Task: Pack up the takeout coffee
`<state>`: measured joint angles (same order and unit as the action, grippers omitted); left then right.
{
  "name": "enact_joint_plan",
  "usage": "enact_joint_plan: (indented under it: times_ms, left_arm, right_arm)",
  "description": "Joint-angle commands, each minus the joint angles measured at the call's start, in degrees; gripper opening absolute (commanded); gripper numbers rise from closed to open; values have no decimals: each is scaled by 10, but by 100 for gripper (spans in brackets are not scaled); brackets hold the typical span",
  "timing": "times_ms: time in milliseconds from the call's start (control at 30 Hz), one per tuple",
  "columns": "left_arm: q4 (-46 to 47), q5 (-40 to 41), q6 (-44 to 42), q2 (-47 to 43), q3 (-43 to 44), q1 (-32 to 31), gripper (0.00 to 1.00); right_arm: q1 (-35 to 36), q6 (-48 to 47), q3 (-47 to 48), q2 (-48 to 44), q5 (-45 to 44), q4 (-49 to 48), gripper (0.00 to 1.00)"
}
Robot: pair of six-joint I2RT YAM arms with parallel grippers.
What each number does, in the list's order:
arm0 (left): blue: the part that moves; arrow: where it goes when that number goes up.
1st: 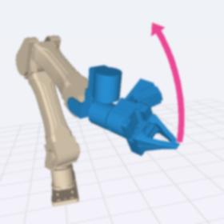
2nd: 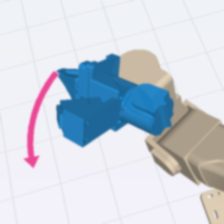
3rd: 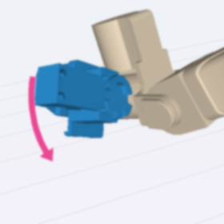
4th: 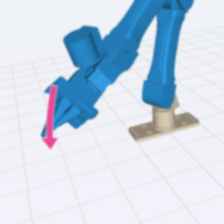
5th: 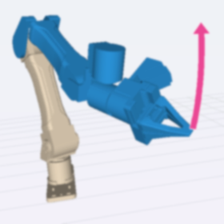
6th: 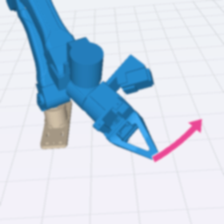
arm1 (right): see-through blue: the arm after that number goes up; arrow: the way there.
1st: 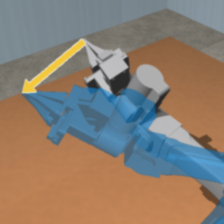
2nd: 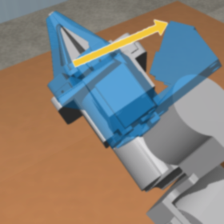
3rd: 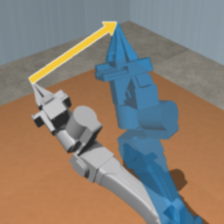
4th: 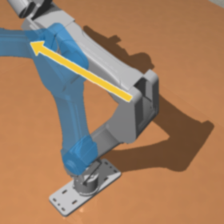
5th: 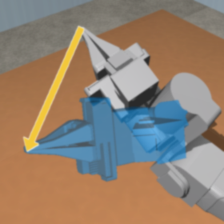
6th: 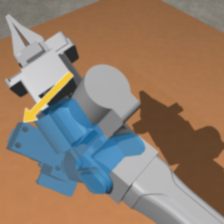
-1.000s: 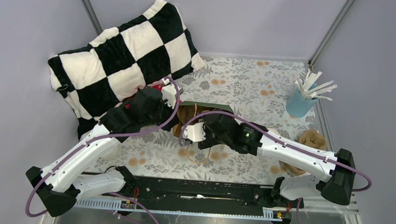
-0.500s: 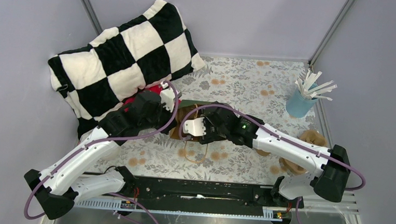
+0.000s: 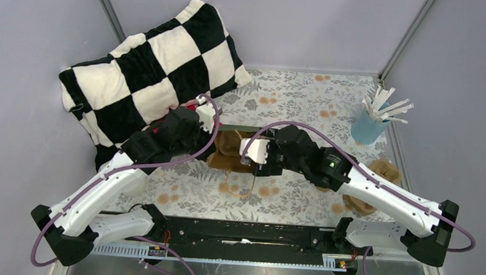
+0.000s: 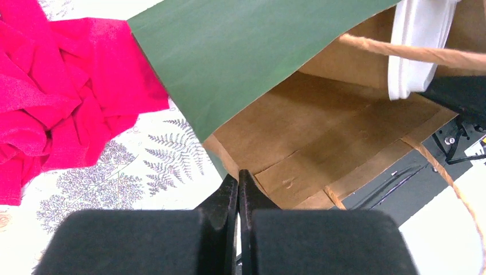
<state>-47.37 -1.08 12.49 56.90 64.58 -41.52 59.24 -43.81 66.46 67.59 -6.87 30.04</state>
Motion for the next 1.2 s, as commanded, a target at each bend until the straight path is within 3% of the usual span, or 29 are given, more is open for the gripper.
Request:
enact_joint_plan:
  times_ms: [0,433,967,1033,1167]
  left_arm:
    - [-1,-1,9,16,50,-1,0]
    - [-32,-54,58,71,119,3,0]
    - [-55,-81,62,81,121,13,0]
    - [-62,-65,66,82,131,13,5]
    - [-73,-53,68,88,151,13,26]
  right_arm:
    - [-3,20,-24,-28,29,-25,73]
    - [-3,-4,-69,-108,47,-44,73]
    - [-3,-28,-29,-75,36,-41,73]
    - [-3,-26,-40,-75,38,-57,73]
    - [-3,-4,-31,-54,21,-75,73]
